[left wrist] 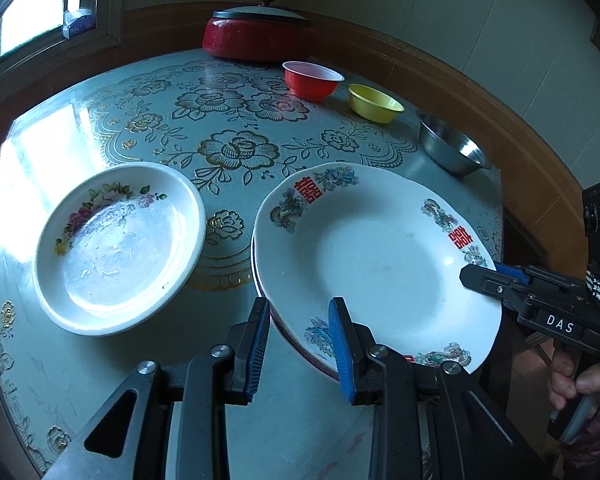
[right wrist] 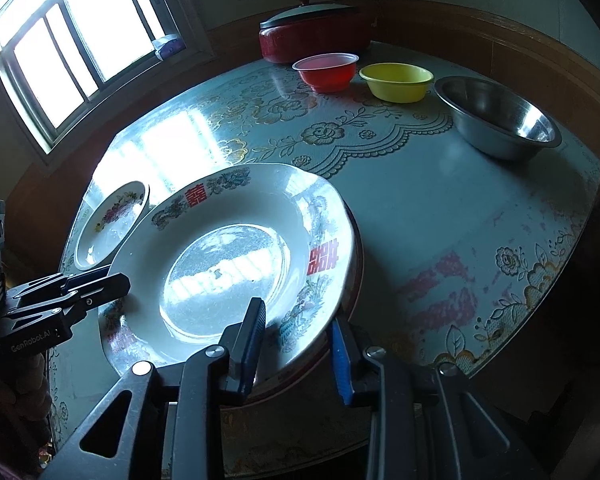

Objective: Organize plates and bowls

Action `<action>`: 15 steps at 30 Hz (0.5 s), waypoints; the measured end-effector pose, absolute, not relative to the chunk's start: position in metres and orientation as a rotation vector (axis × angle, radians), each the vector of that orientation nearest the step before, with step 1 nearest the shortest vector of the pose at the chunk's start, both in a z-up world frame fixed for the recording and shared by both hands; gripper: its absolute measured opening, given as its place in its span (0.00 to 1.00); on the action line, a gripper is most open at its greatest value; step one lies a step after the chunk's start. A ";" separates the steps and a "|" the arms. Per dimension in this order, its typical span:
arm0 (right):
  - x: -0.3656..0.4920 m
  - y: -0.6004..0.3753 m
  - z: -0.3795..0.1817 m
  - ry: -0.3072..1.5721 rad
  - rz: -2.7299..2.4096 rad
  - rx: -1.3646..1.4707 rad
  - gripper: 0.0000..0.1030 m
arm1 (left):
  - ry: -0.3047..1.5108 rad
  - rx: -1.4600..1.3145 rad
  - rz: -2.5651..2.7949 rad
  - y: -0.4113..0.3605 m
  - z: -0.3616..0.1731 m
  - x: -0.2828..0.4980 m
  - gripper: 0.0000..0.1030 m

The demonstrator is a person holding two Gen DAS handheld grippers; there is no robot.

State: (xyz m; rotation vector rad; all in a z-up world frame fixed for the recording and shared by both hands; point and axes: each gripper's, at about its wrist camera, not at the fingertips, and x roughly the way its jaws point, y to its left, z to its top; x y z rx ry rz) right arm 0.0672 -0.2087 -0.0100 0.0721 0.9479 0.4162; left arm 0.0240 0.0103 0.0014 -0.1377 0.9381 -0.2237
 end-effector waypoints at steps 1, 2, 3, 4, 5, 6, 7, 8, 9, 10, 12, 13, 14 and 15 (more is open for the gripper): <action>0.066 -0.209 -0.009 0.942 0.407 0.065 0.29 | 0.927 -0.143 -0.239 0.012 0.003 0.022 0.28; 0.066 -0.210 -0.009 0.940 0.389 0.057 0.29 | 0.918 -0.154 -0.257 0.013 0.006 0.021 0.28; 0.067 -0.212 -0.010 0.939 0.374 0.053 0.26 | 0.910 -0.159 -0.270 0.012 0.009 0.020 0.28; 0.067 -0.215 -0.011 0.936 0.372 0.057 0.24 | 0.901 -0.146 -0.275 0.008 0.011 0.019 0.28; 0.067 -0.217 -0.011 0.936 0.380 0.068 0.24 | 0.894 -0.121 -0.267 0.005 0.012 0.020 0.28; 0.068 -0.218 -0.011 0.935 0.385 0.074 0.24 | 0.897 -0.110 -0.257 0.003 0.012 0.022 0.28; 0.068 -0.218 -0.011 0.931 0.383 0.071 0.24 | 0.911 -0.119 -0.259 0.002 0.010 0.024 0.28; 0.069 -0.219 -0.011 0.931 0.378 0.066 0.24 | 0.916 -0.133 -0.269 0.002 0.009 0.024 0.28; 0.069 -0.220 -0.012 0.933 0.375 0.069 0.24 | 0.914 -0.140 -0.267 0.003 0.009 0.024 0.28; 0.071 -0.222 -0.013 0.938 0.375 0.080 0.24 | 0.910 -0.143 -0.256 0.004 0.010 0.023 0.28; 0.076 -0.223 -0.014 0.949 0.378 0.100 0.24 | 0.897 -0.152 -0.233 0.008 0.011 0.020 0.28; 0.078 -0.222 -0.013 0.954 0.374 0.089 0.24 | 0.890 -0.165 -0.222 0.011 0.011 0.018 0.28; 0.078 -0.219 -0.012 0.956 0.375 0.070 0.24 | 0.889 -0.184 -0.215 0.015 0.011 0.017 0.28; 0.080 -0.217 -0.011 0.960 0.375 0.048 0.24 | 0.888 -0.200 -0.210 0.018 0.011 0.017 0.28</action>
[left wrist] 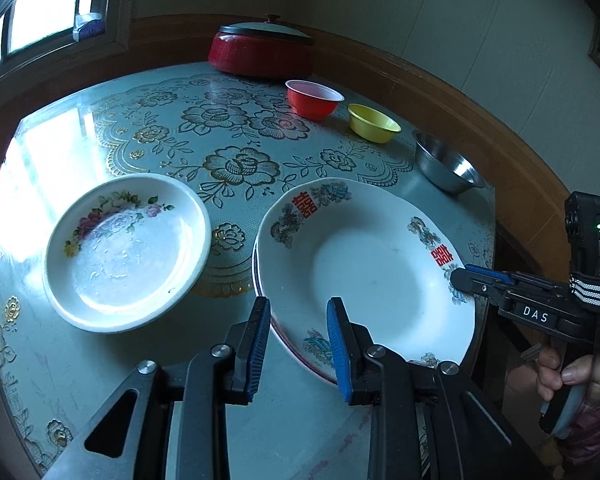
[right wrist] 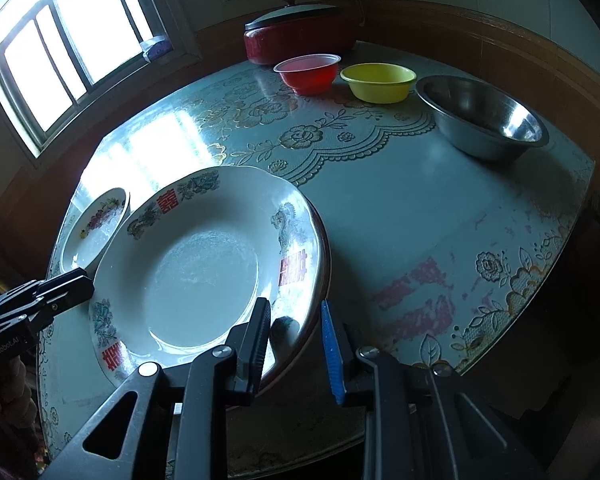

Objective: Organize plates and bowls

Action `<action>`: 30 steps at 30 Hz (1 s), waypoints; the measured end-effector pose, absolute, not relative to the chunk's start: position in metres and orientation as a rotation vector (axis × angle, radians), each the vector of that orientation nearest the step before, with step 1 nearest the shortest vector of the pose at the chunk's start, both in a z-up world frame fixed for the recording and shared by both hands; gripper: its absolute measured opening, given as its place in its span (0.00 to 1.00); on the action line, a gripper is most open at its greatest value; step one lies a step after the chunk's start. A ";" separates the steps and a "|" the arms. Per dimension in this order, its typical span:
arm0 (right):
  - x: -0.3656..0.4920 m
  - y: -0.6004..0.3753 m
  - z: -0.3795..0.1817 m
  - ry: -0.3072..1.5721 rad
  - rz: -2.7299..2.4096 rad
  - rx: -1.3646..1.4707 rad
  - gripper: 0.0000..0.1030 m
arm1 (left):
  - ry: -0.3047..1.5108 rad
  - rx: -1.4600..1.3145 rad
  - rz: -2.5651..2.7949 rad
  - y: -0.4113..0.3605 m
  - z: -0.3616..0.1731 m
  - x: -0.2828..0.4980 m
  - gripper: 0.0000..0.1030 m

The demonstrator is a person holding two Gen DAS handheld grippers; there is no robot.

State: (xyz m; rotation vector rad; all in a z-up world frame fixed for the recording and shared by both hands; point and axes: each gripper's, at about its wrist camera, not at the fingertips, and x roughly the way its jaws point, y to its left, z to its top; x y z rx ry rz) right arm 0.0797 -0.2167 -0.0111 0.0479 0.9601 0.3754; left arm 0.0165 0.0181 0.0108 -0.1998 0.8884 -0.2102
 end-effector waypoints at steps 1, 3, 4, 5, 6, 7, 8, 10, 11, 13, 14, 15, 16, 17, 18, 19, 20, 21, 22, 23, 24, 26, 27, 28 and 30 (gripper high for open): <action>0.081 -0.215 -0.011 0.964 0.374 0.032 0.24 | 0.889 -0.207 -0.202 0.020 0.009 0.016 0.28; 0.084 -0.213 -0.009 0.968 0.384 0.031 0.26 | 0.903 -0.217 -0.189 0.023 0.004 0.017 0.28; 0.085 -0.212 -0.009 0.969 0.381 0.033 0.26 | 0.912 -0.227 -0.184 0.024 0.001 0.017 0.28; 0.086 -0.212 -0.009 0.967 0.377 0.032 0.26 | 0.922 -0.238 -0.184 0.025 -0.002 0.017 0.28; 0.087 -0.212 -0.008 0.964 0.373 0.032 0.26 | 0.927 -0.249 -0.188 0.025 -0.005 0.017 0.28; 0.087 -0.212 -0.008 0.960 0.371 0.033 0.26 | 0.926 -0.257 -0.197 0.025 -0.005 0.017 0.28; 0.087 -0.212 -0.008 0.958 0.371 0.032 0.26 | 0.926 -0.257 -0.208 0.023 -0.006 0.016 0.28; 0.086 -0.212 -0.008 0.957 0.369 0.034 0.26 | 0.927 -0.243 -0.224 0.016 -0.005 0.017 0.28; 0.086 -0.212 -0.009 0.957 0.372 0.037 0.26 | 0.930 -0.230 -0.226 0.013 -0.006 0.018 0.28; 0.084 -0.213 -0.010 0.953 0.374 0.043 0.26 | 0.925 -0.188 -0.210 0.008 -0.005 0.018 0.30; 0.083 -0.213 -0.011 0.949 0.375 0.043 0.26 | 0.926 -0.182 -0.207 0.007 -0.005 0.018 0.30; 0.082 -0.214 -0.011 0.946 0.377 0.047 0.26 | 0.928 -0.186 -0.208 0.008 -0.004 0.019 0.30; 0.082 -0.215 -0.011 0.945 0.379 0.053 0.26 | 0.930 -0.192 -0.210 0.009 -0.004 0.019 0.30; 0.081 -0.216 -0.011 0.945 0.377 0.057 0.26 | 0.930 -0.196 -0.213 0.009 -0.004 0.019 0.30; 0.081 -0.216 -0.011 0.944 0.374 0.060 0.26 | 0.929 -0.200 -0.215 0.010 -0.003 0.019 0.30; 0.080 -0.217 -0.011 0.944 0.372 0.063 0.26 | 0.928 -0.197 -0.213 0.009 -0.002 0.019 0.30; 0.080 -0.218 -0.012 0.944 0.368 0.065 0.26 | 0.926 -0.186 -0.212 0.008 -0.002 0.018 0.30; 0.080 -0.219 -0.012 0.947 0.366 0.069 0.26 | 0.926 -0.175 -0.210 0.007 -0.003 0.018 0.30; 0.080 -0.219 -0.013 0.950 0.367 0.073 0.26 | 0.924 -0.170 -0.205 0.006 -0.003 0.018 0.30; 0.079 -0.219 -0.012 0.948 0.368 0.074 0.26 | 0.925 -0.166 -0.204 0.005 -0.003 0.019 0.30; 0.078 -0.219 -0.012 0.945 0.367 0.071 0.26 | 0.927 -0.163 -0.206 0.005 -0.002 0.020 0.30; 0.076 -0.216 -0.010 0.942 0.364 0.058 0.27 | 0.918 -0.173 -0.220 0.006 -0.001 0.020 0.30; 0.076 -0.215 -0.009 0.940 0.356 0.046 0.27 | 0.915 -0.174 -0.222 0.006 -0.001 0.019 0.30; 0.076 -0.215 -0.008 0.937 0.353 0.043 0.27 | 0.912 -0.170 -0.223 0.006 -0.001 0.018 0.30; 0.075 -0.218 -0.006 0.930 0.356 0.059 0.27 | 0.907 -0.170 -0.222 0.008 -0.001 0.017 0.30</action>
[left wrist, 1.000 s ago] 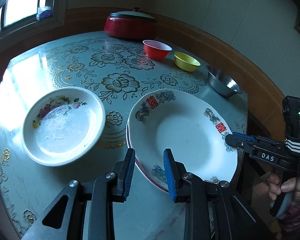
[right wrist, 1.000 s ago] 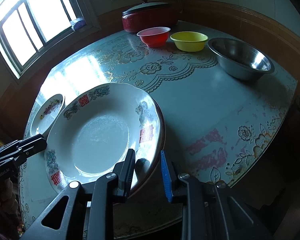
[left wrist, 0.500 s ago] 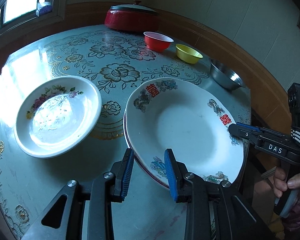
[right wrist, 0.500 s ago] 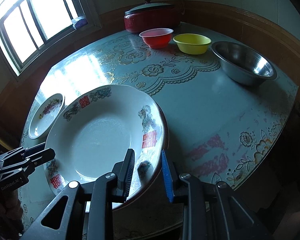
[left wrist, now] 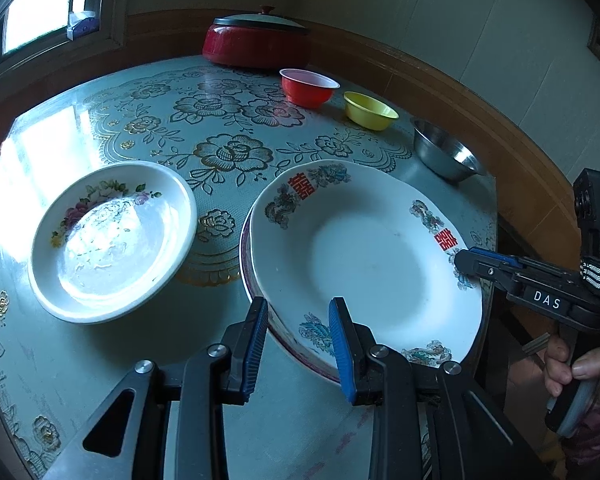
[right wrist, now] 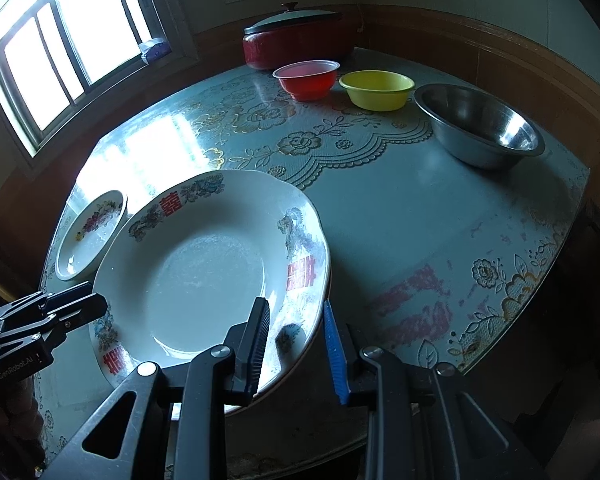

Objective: Organize plates and bowls

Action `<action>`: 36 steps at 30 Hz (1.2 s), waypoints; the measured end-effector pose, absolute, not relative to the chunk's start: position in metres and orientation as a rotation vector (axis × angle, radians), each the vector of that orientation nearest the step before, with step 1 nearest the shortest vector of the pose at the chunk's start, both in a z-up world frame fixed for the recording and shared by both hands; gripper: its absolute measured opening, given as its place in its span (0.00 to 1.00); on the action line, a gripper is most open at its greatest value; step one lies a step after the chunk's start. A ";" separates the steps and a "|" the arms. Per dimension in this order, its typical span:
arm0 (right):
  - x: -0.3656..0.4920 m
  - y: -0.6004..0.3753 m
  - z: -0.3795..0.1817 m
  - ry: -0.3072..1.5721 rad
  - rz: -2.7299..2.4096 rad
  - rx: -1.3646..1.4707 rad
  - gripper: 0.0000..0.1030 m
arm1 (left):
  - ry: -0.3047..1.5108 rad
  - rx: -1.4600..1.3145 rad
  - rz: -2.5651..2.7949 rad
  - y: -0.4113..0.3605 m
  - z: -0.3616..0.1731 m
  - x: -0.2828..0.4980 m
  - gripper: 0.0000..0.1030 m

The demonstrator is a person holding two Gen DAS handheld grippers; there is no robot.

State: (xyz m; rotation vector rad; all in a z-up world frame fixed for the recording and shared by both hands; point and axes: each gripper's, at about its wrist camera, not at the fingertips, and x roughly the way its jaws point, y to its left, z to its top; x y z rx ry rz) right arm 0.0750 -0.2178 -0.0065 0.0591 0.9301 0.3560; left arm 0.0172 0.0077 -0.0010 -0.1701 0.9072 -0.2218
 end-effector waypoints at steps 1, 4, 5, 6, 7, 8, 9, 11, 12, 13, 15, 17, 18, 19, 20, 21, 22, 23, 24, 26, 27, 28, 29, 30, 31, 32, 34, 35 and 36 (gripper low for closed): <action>0.074 -0.219 -0.006 0.926 0.355 0.061 0.27 | 0.907 -0.175 -0.217 0.010 -0.001 0.017 0.30; 0.069 -0.221 -0.005 0.927 0.348 0.066 0.27 | 0.897 -0.197 -0.242 0.012 0.000 0.015 0.30; 0.068 -0.221 -0.005 0.927 0.350 0.072 0.27 | 0.898 -0.196 -0.250 0.010 0.001 0.016 0.30; 0.067 -0.221 -0.005 0.925 0.351 0.073 0.27 | 0.896 -0.186 -0.247 0.007 0.001 0.015 0.30; 0.066 -0.221 -0.004 0.920 0.349 0.072 0.27 | 0.894 -0.174 -0.240 0.005 0.000 0.016 0.30; 0.065 -0.222 -0.004 0.917 0.347 0.073 0.27 | 0.895 -0.171 -0.240 0.004 0.000 0.016 0.30; 0.065 -0.223 -0.003 0.916 0.346 0.080 0.27 | 0.896 -0.173 -0.245 0.004 0.000 0.016 0.30; 0.063 -0.224 -0.003 0.915 0.355 0.087 0.27 | 0.894 -0.180 -0.261 0.005 0.000 0.015 0.30; 0.063 -0.223 -0.003 0.915 0.359 0.086 0.29 | 0.892 -0.175 -0.267 0.004 0.000 0.015 0.30; 0.062 -0.222 -0.003 0.915 0.355 0.080 0.29 | 0.891 -0.165 -0.267 0.002 0.000 0.015 0.30; 0.062 -0.220 -0.004 0.913 0.343 0.067 0.30 | 0.889 -0.147 -0.267 0.000 0.000 0.015 0.30; 0.064 -0.220 -0.006 0.918 0.339 0.072 0.29 | 0.894 -0.147 -0.274 0.000 -0.001 0.015 0.30; 0.064 -0.220 -0.006 0.915 0.339 0.068 0.27 | 0.900 -0.151 -0.277 0.001 -0.002 0.014 0.30; 0.063 -0.219 -0.006 0.914 0.339 0.057 0.27 | 0.901 -0.152 -0.271 0.003 -0.002 0.013 0.30; 0.062 -0.219 -0.006 0.914 0.340 0.049 0.26 | 0.900 -0.155 -0.262 0.006 -0.002 0.012 0.30; 0.062 -0.219 -0.007 0.915 0.342 0.046 0.26 | 0.903 -0.165 -0.255 0.009 -0.002 0.012 0.30; 0.063 -0.219 -0.007 0.916 0.345 0.041 0.26 | 0.902 -0.181 -0.251 0.013 -0.002 0.012 0.30; 0.064 -0.219 -0.006 0.911 0.341 0.035 0.26 | 0.897 -0.197 -0.250 0.017 -0.001 0.012 0.30; 0.067 -0.221 -0.005 0.904 0.335 0.035 0.26 | 0.893 -0.207 -0.252 0.019 0.000 0.013 0.30; 0.074 -0.224 -0.005 0.905 0.354 0.043 0.26 | 0.890 -0.211 -0.260 0.020 0.002 0.017 0.30; 0.078 -0.224 -0.005 0.905 0.362 0.048 0.26 | 0.891 -0.212 -0.261 0.020 0.002 0.020 0.30; 0.083 -0.225 -0.006 0.909 0.358 0.053 0.26 | 0.894 -0.211 -0.263 0.019 0.002 0.023 0.30; 0.087 -0.225 -0.008 0.913 0.359 0.059 0.26 | 0.896 -0.209 -0.269 0.018 0.002 0.026 0.30; 0.091 -0.224 -0.008 0.914 0.364 0.060 0.27 | 0.899 -0.205 -0.278 0.016 0.002 0.028 0.30; 0.092 -0.222 -0.008 0.913 0.357 0.049 0.26 | 0.906 -0.203 -0.285 0.014 0.001 0.030 0.30; 0.092 -0.220 -0.009 0.910 0.350 0.040 0.26 | 0.913 -0.201 -0.292 0.012 -0.001 0.031 0.30; 0.092 -0.220 -0.009 0.906 0.348 0.037 0.26 | 0.918 -0.185 -0.287 0.009 -0.003 0.033 0.31; 0.091 -0.220 -0.009 0.906 0.349 0.037 0.26 | 0.916 -0.184 -0.287 0.008 -0.003 0.033 0.31; 0.091 -0.220 -0.009 0.906 0.348 0.035 0.26 | 0.916 -0.186 -0.291 0.009 -0.003 0.032 0.31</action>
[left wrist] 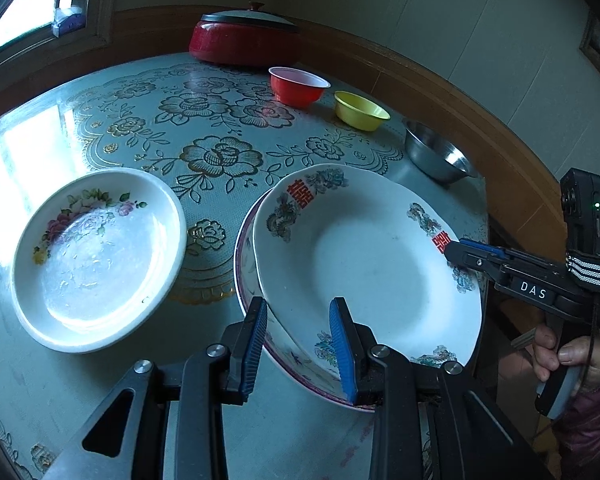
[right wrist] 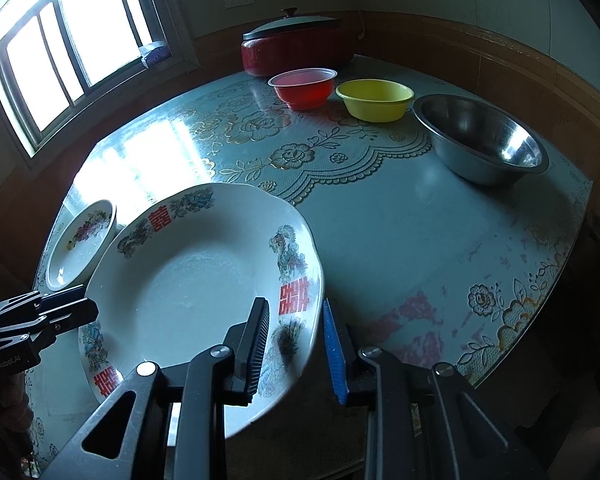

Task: Organize plates and bowls
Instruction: 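Slide the left tool along the stack rim and reposition over it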

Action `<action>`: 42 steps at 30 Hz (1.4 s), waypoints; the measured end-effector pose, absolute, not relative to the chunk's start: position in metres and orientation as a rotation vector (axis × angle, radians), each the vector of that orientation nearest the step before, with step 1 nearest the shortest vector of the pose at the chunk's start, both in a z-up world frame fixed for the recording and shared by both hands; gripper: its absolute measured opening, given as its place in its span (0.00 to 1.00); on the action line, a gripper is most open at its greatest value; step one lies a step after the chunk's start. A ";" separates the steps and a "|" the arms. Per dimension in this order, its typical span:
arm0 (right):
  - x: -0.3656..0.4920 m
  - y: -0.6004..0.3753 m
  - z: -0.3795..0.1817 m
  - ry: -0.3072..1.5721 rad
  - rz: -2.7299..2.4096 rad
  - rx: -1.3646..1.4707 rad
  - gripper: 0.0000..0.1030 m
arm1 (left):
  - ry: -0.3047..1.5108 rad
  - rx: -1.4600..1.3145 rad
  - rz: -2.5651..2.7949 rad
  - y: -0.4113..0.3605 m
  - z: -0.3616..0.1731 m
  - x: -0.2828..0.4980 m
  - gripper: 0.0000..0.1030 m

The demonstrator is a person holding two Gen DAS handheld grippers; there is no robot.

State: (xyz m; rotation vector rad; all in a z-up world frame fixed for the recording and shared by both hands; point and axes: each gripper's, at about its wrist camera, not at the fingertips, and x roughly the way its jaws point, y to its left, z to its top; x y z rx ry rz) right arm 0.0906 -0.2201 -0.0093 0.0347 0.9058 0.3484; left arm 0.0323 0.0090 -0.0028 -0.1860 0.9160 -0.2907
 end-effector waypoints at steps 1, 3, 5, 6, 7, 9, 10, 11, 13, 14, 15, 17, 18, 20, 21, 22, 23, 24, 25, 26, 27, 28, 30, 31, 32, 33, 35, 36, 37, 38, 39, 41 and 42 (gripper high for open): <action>0.090 -0.219 -0.009 0.905 0.347 0.026 0.26 | 0.915 -0.187 -0.294 0.009 -0.002 0.031 0.31; 0.088 -0.217 -0.009 0.907 0.343 0.007 0.25 | 0.907 -0.178 -0.295 0.010 -0.001 0.029 0.31; 0.085 -0.215 -0.009 0.914 0.353 0.003 0.25 | 0.897 -0.161 -0.284 0.011 0.001 0.025 0.31; 0.083 -0.214 -0.009 0.916 0.362 0.002 0.25 | 0.891 -0.153 -0.281 0.011 0.002 0.024 0.31; 0.082 -0.213 -0.010 0.919 0.369 0.000 0.25 | 0.885 -0.152 -0.282 0.013 0.003 0.022 0.31; 0.079 -0.210 -0.010 0.921 0.376 -0.012 0.24 | 0.875 -0.159 -0.294 0.015 0.005 0.020 0.31; 0.078 -0.210 -0.010 0.923 0.375 -0.014 0.24 | 0.868 -0.165 -0.311 0.015 0.007 0.018 0.31; 0.077 -0.211 -0.010 0.925 0.379 -0.008 0.24 | 0.864 -0.178 -0.342 0.013 0.009 0.017 0.31; 0.075 -0.212 -0.010 0.929 0.385 0.001 0.24 | 0.853 -0.147 -0.348 0.005 0.011 0.014 0.31; 0.075 -0.211 -0.010 0.928 0.384 -0.003 0.24 | 0.848 -0.125 -0.330 0.001 0.012 0.014 0.31; 0.075 -0.211 -0.010 0.927 0.383 -0.003 0.24 | 0.850 -0.132 -0.330 0.001 0.012 0.014 0.31; 0.076 -0.212 -0.010 0.931 0.373 0.009 0.24 | 0.855 -0.167 -0.351 0.001 0.012 0.013 0.31; 0.076 -0.213 -0.009 0.927 0.371 0.009 0.24 | 0.852 -0.170 -0.342 0.002 0.012 0.012 0.31; 0.074 -0.212 -0.007 0.919 0.373 0.007 0.24 | 0.850 -0.188 -0.322 0.007 0.012 0.009 0.31; 0.074 -0.211 -0.006 0.917 0.369 0.004 0.24 | 0.851 -0.205 -0.314 0.011 0.011 0.008 0.31; 0.073 -0.211 -0.005 0.913 0.357 0.004 0.24 | 0.848 -0.216 -0.304 0.015 0.011 0.007 0.31; 0.071 -0.211 -0.002 0.905 0.343 0.006 0.24 | 0.844 -0.223 -0.293 0.018 0.011 0.006 0.31; 0.070 -0.211 0.001 0.894 0.337 0.006 0.24 | 0.840 -0.231 -0.282 0.022 0.011 0.004 0.31; 0.069 -0.210 0.004 0.884 0.336 0.006 0.24 | 0.838 -0.240 -0.273 0.026 0.011 0.003 0.31; 0.069 -0.208 0.007 0.877 0.339 0.003 0.24 | 0.837 -0.249 -0.264 0.029 0.011 0.001 0.31; 0.068 -0.206 0.008 0.873 0.342 -0.003 0.24 | 0.837 -0.257 -0.255 0.033 0.010 -0.001 0.31; 0.068 -0.204 0.009 0.873 0.343 -0.011 0.24 | 0.836 -0.263 -0.249 0.035 0.009 -0.003 0.31; 0.068 -0.199 0.007 0.886 0.356 -0.015 0.24 | 0.837 -0.275 -0.235 0.040 0.007 -0.006 0.31; 0.068 -0.197 0.006 0.896 0.363 -0.016 0.24 | 0.837 -0.282 -0.230 0.043 0.005 -0.008 0.31; 0.068 -0.194 0.004 0.902 0.367 -0.018 0.24 | 0.835 -0.289 -0.226 0.045 0.005 -0.010 0.31; 0.068 -0.193 0.004 0.903 0.375 -0.017 0.24 | 0.833 -0.295 -0.222 0.047 0.004 -0.012 0.31; 0.069 -0.188 0.005 0.906 0.401 -0.007 0.24 | 0.829 -0.306 -0.211 0.053 0.004 -0.015 0.31; 0.069 -0.185 0.006 0.909 0.418 0.002 0.24 | 0.825 -0.314 -0.205 0.056 0.004 -0.016 0.31; 0.070 -0.182 0.007 0.915 0.441 0.016 0.24 | 0.820 -0.321 -0.197 0.060 0.004 -0.017 0.31; 0.070 -0.178 0.009 0.921 0.473 0.036 0.24 | 0.814 -0.329 -0.186 0.065 0.005 -0.018 0.31; 0.071 -0.174 0.010 0.926 0.514 0.060 0.24 | 0.808 -0.339 -0.173 0.070 0.006 -0.019 0.31; 0.075 -0.162 0.014 0.934 0.591 0.096 0.24 | 0.795 -0.358 -0.149 0.082 0.009 -0.020 0.31; 0.078 -0.154 0.015 0.937 0.624 0.101 0.24 | 0.790 -0.365 -0.133 0.087 0.010 -0.019 0.31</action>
